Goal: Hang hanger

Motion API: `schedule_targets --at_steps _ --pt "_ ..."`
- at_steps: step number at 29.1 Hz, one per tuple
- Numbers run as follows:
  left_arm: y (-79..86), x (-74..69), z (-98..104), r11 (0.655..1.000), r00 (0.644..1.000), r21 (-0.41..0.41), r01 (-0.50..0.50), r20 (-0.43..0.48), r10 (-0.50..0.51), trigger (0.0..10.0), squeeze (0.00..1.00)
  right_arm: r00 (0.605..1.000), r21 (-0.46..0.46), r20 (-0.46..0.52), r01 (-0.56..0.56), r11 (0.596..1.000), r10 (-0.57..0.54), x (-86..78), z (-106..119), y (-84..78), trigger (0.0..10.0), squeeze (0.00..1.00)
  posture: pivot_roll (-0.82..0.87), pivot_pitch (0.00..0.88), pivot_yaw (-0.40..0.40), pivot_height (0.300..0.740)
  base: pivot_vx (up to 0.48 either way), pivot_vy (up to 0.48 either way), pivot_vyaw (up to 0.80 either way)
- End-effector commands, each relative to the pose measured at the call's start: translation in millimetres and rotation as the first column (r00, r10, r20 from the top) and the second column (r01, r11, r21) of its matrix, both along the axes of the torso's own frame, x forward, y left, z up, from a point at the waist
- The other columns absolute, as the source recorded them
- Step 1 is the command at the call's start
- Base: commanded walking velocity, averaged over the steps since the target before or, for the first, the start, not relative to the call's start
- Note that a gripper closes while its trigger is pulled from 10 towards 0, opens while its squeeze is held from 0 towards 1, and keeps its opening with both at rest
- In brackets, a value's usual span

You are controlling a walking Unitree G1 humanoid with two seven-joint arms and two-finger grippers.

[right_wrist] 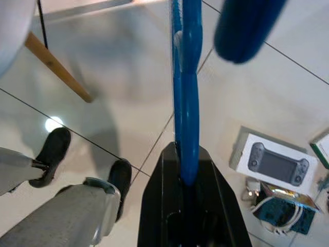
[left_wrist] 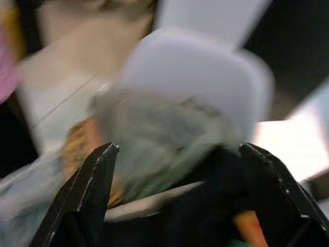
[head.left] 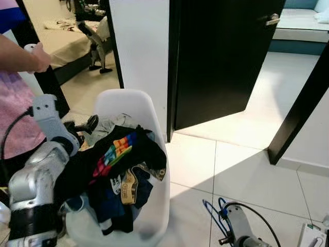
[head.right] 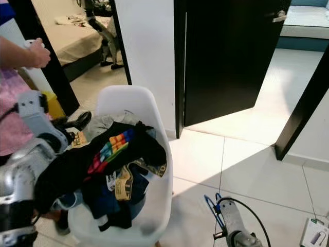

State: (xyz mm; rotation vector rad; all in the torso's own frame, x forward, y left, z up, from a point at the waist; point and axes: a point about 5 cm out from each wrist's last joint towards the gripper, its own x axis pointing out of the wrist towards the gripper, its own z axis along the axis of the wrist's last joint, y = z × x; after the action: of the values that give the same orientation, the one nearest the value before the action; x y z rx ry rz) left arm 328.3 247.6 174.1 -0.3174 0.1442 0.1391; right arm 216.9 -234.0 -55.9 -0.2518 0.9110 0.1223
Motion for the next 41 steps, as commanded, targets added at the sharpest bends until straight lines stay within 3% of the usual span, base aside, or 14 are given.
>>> schedule_targets --at_steps 1,11,21,29,33,41 --pt "7.5 1.6 -8.5 0.999 0.998 0.016 -0.045 -0.051 0.046 10.0 0.0 1.0 0.004 0.0 -0.007 1.0 0.007 -0.8 -0.9 2.0 10.0 0.0 0.01 0.008 0.014 0.74 0.0 0.0 0.0" --pt "10.9 5.9 -30.0 0.993 0.981 -0.005 -0.117 -0.154 0.115 10.0 0.0 1.0 0.003 -0.002 -0.009 1.0 0.009 -2.0 -1.5 1.9 10.0 0.0 0.0 0.019 0.022 0.74 0.0 0.0 0.0" --pt "23.5 -5.0 -47.8 0.971 0.945 0.03 -0.237 -0.224 0.237 10.0 0.0 1.0 0.007 -0.005 -0.013 1.0 0.013 -2.7 -2.3 3.4 10.0 0.0 0.01 0.031 0.029 0.74 0.0 0.0 0.0" --pt "18.5 -7.8 -58.4 0.973 0.939 0.009 -0.232 -0.26 0.226 10.0 0.0 1.0 0.009 -0.006 -0.014 1.0 0.014 -3.0 -2.7 4.2 10.0 0.0 0.0 0.034 0.032 0.74 0.0 0.0 0.0" --pt "9.3 -8.9 -71.0 0.976 0.931 -0.045 -0.215 -0.311 0.191 10.0 0.0 1.0 0.01 -0.005 -0.01 1.0 0.01 -3.2 -2.8 4.1 10.0 0.0 0.0 0.036 0.033 0.74 0.0 0.0 0.0" --pt "6.0 -9.7 -76.4 0.972 0.926 -0.089 -0.216 -0.336 0.175 10.0 0.0 1.0 0.009 -0.003 -0.008 1.0 0.008 -3.1 -2.6 3.8 10.0 0.0 0.0 0.035 0.036 0.74 0.0 0.0 0.0"
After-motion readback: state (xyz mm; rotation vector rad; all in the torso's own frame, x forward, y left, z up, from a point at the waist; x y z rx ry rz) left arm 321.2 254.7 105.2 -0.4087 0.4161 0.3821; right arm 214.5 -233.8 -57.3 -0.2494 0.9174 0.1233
